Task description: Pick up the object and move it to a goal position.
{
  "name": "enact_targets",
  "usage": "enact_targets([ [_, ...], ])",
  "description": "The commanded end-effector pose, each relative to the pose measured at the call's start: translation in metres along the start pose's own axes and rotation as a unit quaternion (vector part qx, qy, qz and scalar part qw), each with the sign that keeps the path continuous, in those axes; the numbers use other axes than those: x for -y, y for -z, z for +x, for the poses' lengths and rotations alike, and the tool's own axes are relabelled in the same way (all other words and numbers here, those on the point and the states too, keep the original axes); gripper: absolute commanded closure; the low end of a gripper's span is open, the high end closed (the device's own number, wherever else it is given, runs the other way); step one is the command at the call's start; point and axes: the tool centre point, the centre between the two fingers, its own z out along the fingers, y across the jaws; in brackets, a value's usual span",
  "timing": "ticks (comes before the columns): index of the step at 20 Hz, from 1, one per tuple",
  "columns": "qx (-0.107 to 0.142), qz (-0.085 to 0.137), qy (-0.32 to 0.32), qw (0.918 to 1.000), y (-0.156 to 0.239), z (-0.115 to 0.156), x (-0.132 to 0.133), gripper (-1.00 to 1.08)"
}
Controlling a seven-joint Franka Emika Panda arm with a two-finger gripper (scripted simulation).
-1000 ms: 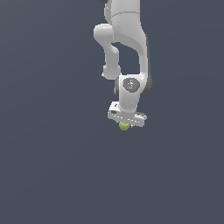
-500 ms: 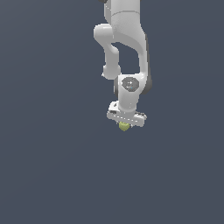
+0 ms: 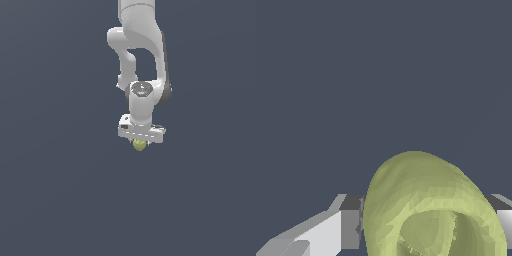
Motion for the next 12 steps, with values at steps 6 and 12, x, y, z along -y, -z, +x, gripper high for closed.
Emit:
enact_targets([
  [6, -0.040, 0.034, 0.035, 0.9980, 0.036, 0.032, -0.011, 1.08],
  [12, -0.071, 0.062, 0.063, 0.9936, 0.065, 0.055, -0.019, 1.08],
])
